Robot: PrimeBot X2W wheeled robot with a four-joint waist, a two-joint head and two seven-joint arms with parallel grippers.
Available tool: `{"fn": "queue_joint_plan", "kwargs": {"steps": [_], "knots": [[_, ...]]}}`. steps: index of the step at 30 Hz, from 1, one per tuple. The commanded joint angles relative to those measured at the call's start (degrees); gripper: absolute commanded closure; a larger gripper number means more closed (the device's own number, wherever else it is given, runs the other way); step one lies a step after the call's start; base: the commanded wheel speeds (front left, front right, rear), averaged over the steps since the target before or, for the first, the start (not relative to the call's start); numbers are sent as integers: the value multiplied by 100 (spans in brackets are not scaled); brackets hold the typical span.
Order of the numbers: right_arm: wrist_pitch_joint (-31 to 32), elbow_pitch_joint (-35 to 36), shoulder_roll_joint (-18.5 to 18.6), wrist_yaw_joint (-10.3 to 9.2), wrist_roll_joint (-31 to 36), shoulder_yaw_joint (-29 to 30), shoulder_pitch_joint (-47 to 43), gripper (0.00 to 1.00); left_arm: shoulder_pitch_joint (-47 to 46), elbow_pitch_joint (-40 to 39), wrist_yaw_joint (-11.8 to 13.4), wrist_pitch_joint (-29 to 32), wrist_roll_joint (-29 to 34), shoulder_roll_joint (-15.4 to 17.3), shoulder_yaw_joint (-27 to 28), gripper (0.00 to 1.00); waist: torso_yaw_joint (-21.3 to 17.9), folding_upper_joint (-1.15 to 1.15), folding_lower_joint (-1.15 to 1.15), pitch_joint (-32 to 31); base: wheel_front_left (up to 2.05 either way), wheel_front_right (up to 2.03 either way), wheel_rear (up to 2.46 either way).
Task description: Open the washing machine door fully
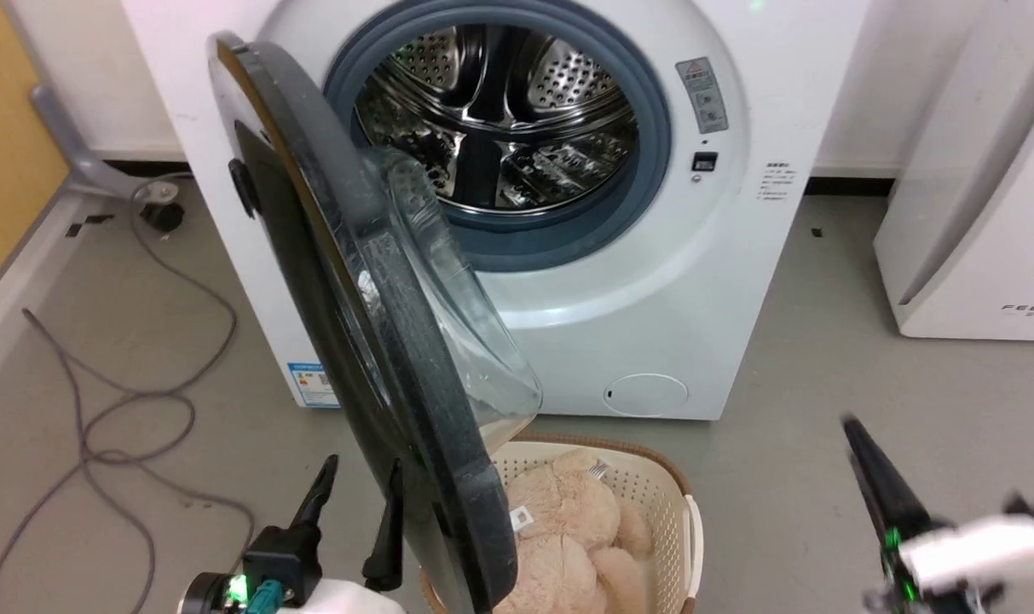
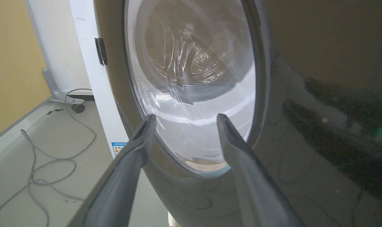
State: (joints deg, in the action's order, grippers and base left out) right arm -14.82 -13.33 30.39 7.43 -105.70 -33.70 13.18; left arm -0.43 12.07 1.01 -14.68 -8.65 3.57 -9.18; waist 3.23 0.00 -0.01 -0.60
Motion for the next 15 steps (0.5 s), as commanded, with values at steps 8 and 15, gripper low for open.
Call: {"fn": "queue_joint_plan", "kwargs": {"steps": [8,15], "knots": [[-17,-159,-1344,6,4532,2818,-1574,0,141,10,70,-32,-23,140,235,0,-174,0,1,-54,0,0,0],[162,1111,-2287,6,8246,4086,-1859,0,152,-3,86,-32,-24,169,297,0,-195,0,1,-23,0,0,0]]}}
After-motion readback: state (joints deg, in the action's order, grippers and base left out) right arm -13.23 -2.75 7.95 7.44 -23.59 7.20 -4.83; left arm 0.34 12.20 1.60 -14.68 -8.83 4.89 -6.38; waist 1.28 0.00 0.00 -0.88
